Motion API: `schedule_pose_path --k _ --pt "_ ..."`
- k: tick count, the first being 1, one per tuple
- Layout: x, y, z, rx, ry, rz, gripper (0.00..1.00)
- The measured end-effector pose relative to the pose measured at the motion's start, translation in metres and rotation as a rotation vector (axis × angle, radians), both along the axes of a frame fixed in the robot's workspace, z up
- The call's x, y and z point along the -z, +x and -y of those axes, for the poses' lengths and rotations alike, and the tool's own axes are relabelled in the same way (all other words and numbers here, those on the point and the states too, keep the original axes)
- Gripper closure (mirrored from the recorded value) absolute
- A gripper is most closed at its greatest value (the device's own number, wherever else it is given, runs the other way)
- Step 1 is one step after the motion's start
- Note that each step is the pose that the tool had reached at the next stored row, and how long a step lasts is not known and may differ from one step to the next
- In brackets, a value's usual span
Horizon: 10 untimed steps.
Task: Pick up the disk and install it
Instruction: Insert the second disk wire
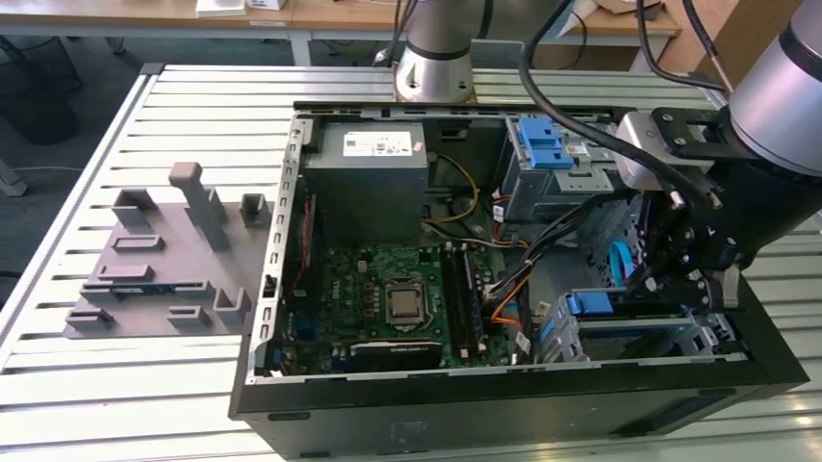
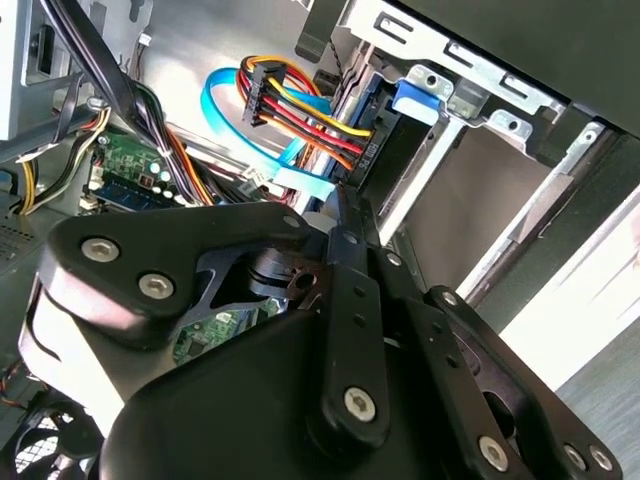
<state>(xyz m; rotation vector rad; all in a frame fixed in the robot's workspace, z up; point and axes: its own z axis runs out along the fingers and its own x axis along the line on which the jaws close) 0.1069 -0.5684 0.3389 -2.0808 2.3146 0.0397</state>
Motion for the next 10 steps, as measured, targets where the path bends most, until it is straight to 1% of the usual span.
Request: schedule_pose_path --k 10 --pt "-0.0092 0.0000 0.0000 0.000 0.0000 -0.0002 0.89"
